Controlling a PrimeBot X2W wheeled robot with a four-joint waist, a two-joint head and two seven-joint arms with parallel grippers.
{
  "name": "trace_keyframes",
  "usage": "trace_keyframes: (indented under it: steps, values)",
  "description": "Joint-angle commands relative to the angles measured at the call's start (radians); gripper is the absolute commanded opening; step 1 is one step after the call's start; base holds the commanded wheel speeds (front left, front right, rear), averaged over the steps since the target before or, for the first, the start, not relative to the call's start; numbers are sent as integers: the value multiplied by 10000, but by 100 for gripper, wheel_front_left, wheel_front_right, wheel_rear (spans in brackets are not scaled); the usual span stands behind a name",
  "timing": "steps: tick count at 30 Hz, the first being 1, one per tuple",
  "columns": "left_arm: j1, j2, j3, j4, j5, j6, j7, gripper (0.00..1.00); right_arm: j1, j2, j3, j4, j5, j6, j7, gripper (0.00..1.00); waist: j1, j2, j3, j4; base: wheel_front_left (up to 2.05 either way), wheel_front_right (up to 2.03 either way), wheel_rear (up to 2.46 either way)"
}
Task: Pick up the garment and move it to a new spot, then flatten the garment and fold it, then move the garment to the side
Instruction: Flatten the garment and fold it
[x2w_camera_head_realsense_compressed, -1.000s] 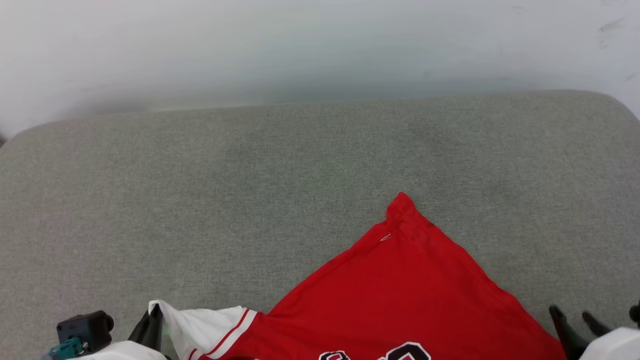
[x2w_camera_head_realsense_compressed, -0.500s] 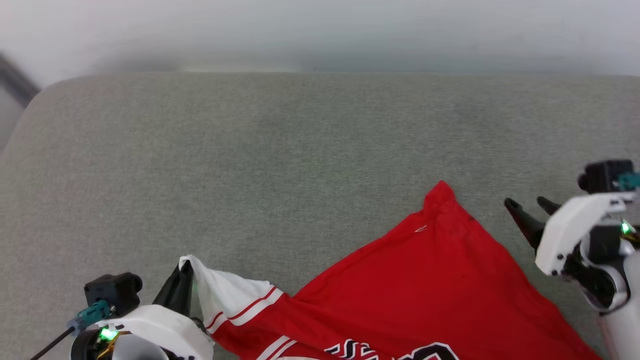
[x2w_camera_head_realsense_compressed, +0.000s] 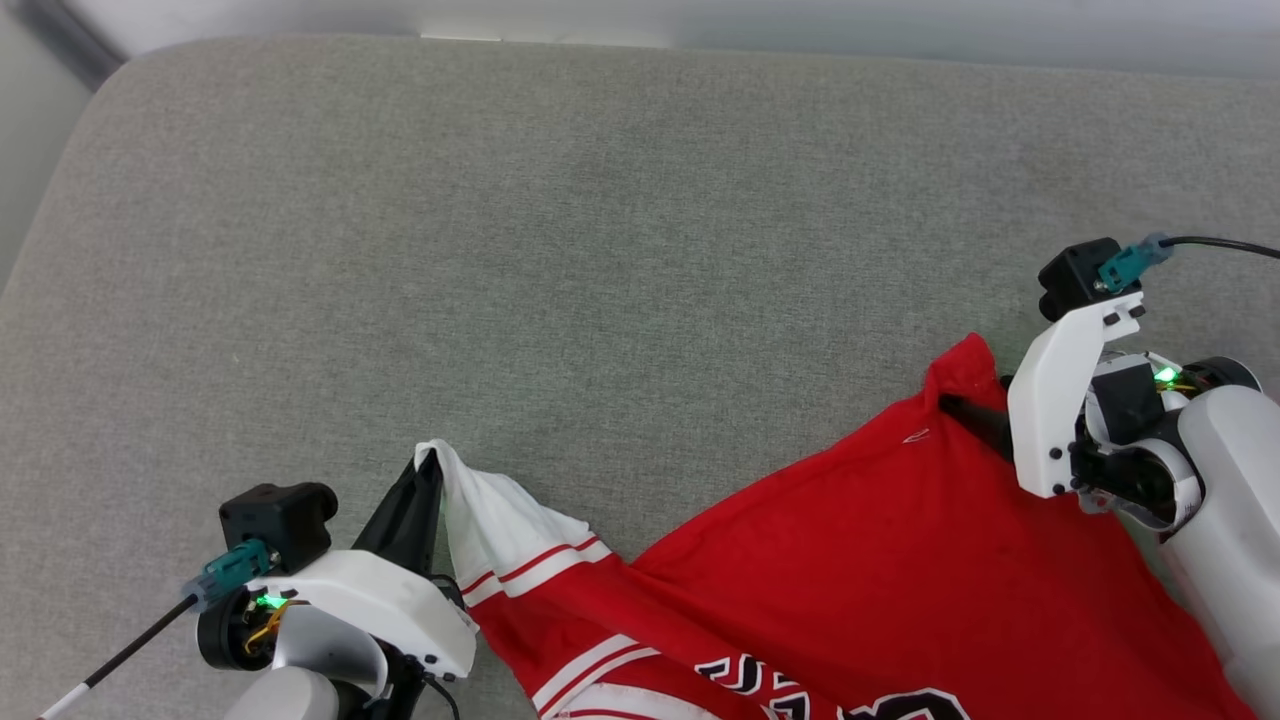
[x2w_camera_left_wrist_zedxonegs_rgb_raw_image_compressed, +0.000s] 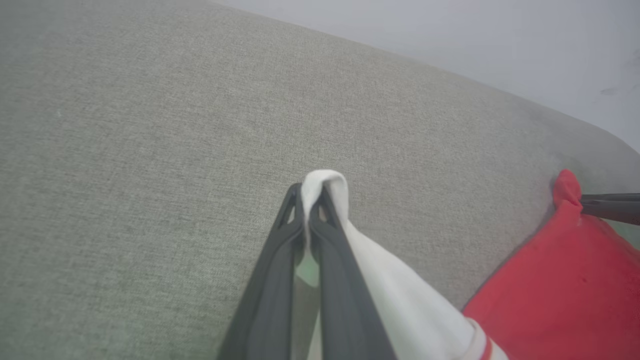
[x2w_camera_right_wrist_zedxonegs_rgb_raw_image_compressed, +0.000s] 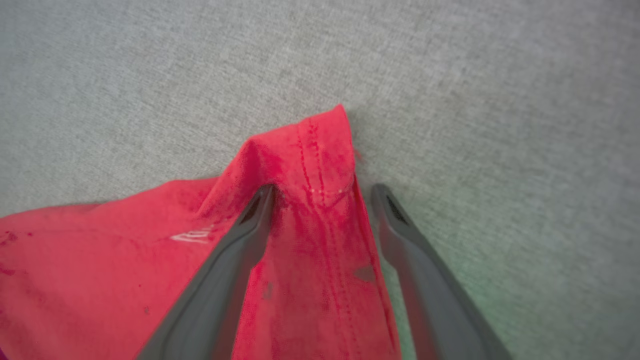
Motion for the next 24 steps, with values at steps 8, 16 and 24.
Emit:
trace_keyframes:
  steps: [8,16,24]
  values:
    - [-66,-73,-34,362,-45,-125,-127,0,64,64,1496,1042,1014,10,574,0,-1,0,-45,22,0,0,0]
    - [-254,334,303,539,97,-45,-320,0,-936,-253,1678,966,1236,-3,-942,0,-1,0,-868,-402,0,0,0]
    - [-1626,830,1081,871,-15,-199,-334,0,-1570,-102,1186,1554,583,-3,-2810,0,-1,0,-1681,-1208,0,0,0]
